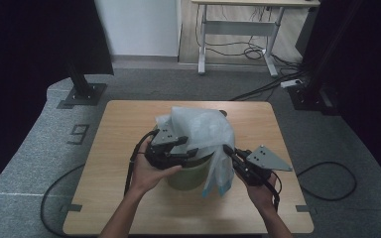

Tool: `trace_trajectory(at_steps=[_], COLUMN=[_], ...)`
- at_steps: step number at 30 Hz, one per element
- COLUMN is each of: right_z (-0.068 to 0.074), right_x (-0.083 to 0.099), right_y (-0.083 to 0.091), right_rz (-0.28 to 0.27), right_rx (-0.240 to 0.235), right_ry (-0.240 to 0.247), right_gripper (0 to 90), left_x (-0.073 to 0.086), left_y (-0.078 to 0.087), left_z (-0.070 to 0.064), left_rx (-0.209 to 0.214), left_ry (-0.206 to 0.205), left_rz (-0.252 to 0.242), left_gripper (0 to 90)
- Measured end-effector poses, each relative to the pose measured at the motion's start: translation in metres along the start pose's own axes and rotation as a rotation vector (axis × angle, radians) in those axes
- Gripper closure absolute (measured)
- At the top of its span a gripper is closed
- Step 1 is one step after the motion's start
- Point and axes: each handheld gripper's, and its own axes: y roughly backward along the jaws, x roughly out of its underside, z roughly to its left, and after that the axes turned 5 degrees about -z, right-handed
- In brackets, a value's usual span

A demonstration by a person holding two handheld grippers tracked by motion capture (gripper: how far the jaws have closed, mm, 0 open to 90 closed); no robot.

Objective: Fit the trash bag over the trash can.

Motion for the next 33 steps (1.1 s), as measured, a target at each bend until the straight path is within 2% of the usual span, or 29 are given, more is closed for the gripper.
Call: trace_trajectory(at_steps=[3,5,10,13,18,19,22,25,26,27,29,33], right_z=[0.0,0.0,-0.001,0.001,0.011,0.013,0.022,0.028,0.028,0.027,0.024,0.009], right_x=[-0.001,-0.001,0.0,0.003,0.006,0.006,0.009,0.012,0.012,0.014,0.017,0.025], right_y=[0.001,0.001,0.004,0.005,0.006,0.007,0.009,0.019,0.019,0.028,0.035,0.046], right_rz=[-0.007,-0.009,-0.012,-0.009,-0.014,-0.015,-0.028,-0.05,-0.05,-0.064,-0.072,-0.073], right_rx=[-0.002,-0.004,-0.008,-0.028,-0.059,-0.066,-0.086,-0.101,-0.101,-0.109,-0.114,-0.089], right_ry=[0.001,0.002,-0.002,-0.01,-0.01,-0.009,-0.006,-0.001,-0.001,-0.012,-0.03,-0.076], right_gripper=[88.9,88.9,88.9,88.9,87.7,85.4,71.4,58.7,58.7,54.4,52.0,48.3], left_x=[0.0,0.0,0.001,0.004,0.01,0.011,0.016,0.022,0.022,0.026,0.029,0.032], left_y=[-0.007,-0.01,-0.012,-0.007,0.003,0.004,0.008,0.011,0.011,0.014,0.017,0.021], left_z=[0.0,0.003,0.006,0.008,0.019,0.021,0.027,0.035,0.035,0.04,0.045,0.051], left_rx=[-0.002,0.024,0.04,0.016,-0.03,-0.039,-0.065,-0.082,-0.082,-0.093,-0.101,-0.118], left_ry=[0.004,0.018,0.037,0.042,0.067,0.072,0.087,0.108,0.108,0.127,0.144,0.164], left_rz=[0.001,0.003,0.01,0.006,0.028,0.033,0.045,0.059,0.059,0.063,0.064,0.067], left_gripper=[61.1,71.7,89.2,89.9,89.9,89.9,89.9,89.9,90.0,89.9,90.0,90.0])
